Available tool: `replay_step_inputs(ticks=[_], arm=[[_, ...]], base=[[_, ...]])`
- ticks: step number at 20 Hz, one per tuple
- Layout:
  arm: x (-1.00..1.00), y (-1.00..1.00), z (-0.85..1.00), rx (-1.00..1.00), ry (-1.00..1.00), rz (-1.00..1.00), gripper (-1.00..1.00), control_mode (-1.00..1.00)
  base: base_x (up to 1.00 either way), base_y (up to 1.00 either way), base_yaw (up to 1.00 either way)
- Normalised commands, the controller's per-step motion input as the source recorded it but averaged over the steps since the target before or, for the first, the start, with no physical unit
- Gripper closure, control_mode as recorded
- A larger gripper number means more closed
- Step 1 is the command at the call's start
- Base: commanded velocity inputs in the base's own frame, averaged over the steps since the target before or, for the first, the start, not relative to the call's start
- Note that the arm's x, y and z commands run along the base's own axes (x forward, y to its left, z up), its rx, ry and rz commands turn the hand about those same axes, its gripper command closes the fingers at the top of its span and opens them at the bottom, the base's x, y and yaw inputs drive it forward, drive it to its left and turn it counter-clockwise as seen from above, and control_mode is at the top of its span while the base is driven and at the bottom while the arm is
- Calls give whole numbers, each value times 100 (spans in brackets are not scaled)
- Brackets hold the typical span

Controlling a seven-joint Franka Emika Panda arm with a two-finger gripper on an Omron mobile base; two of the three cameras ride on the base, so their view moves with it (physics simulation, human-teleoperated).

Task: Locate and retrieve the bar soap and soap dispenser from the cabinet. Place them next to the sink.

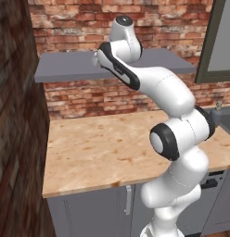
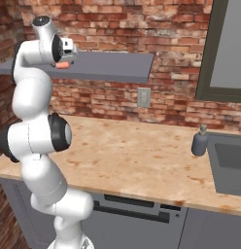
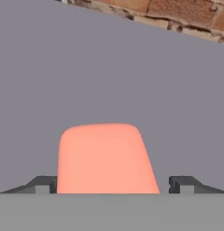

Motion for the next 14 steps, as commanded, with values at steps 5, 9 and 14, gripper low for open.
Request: replay_step_inputs(ticks=[5,9,14], arm=[[-3,12,-34,0,6,0,100,-100],[0,0,0,0,0,0,100,-100],[-13,-36,0,0,-2,-5,100,-100]], base=[[0,0,0],[0,0,0],[0,0,0]])
